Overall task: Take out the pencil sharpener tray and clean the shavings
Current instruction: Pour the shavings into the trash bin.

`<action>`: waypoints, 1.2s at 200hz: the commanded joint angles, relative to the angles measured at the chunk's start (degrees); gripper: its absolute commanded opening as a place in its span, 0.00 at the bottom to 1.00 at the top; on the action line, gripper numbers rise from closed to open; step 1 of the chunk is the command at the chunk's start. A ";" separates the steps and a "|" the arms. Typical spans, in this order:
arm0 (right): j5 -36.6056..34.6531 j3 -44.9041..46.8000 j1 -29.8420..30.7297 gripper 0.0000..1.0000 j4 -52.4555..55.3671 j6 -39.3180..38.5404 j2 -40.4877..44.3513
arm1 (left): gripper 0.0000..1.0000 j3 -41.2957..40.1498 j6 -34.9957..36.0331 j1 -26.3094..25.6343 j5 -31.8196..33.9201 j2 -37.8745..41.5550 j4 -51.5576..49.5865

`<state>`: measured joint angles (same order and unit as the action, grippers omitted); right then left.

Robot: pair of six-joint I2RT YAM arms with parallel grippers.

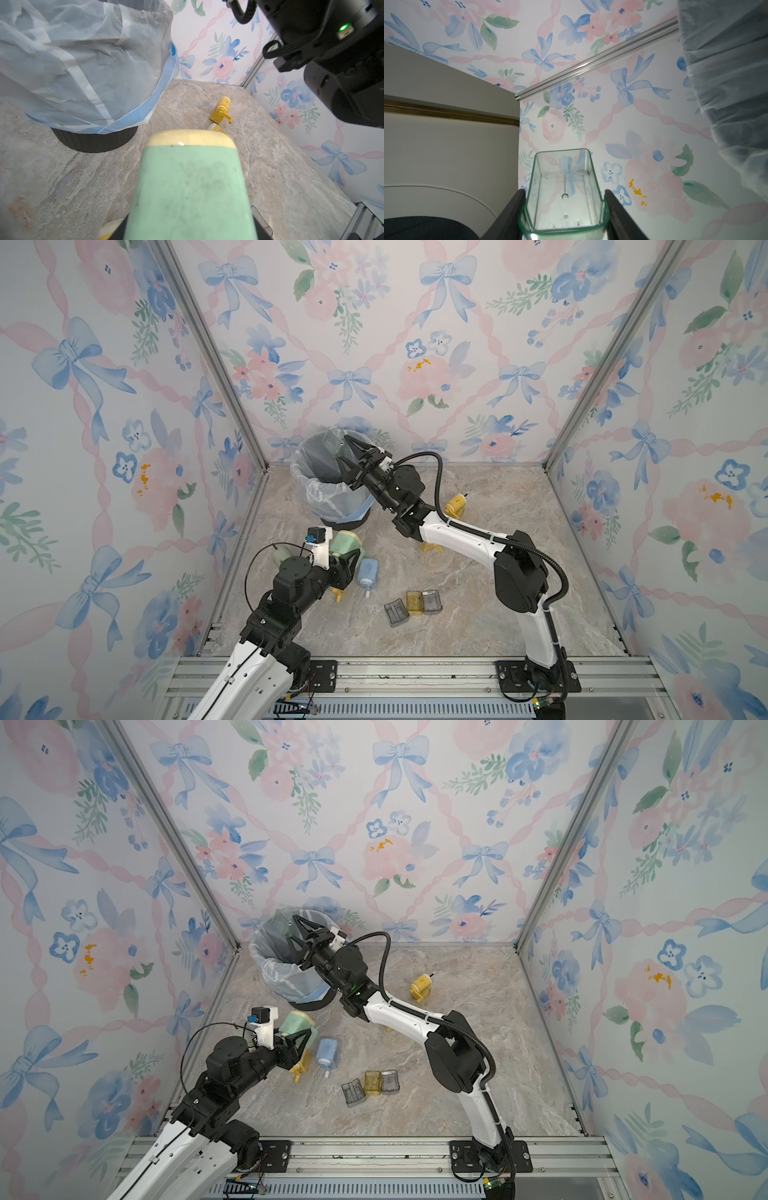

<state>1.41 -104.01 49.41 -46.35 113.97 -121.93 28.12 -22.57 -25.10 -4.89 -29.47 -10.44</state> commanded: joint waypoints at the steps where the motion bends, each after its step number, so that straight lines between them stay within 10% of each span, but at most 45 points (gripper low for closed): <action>1: 6.30 0.02 -0.67 0.42 -3.93 -3.61 2.23 | 0.00 0.19 0.51 -0.30 0.86 -0.31 1.47; 130: 21.13 14.08 -5.85 0.43 15.16 -38.16 17.07 | 0.00 3.06 -8.54 -5.00 6.12 -4.19 2.04; 240: 12.73 26.56 -8.50 0.45 40.91 -67.16 36.00 | 0.00 3.55 -10.87 -18.79 19.84 -13.62 6.98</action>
<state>17.15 -80.55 42.30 -11.90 55.31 -89.65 30.24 -32.45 -42.61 10.33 -42.48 -7.92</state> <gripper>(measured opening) 0.560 0.572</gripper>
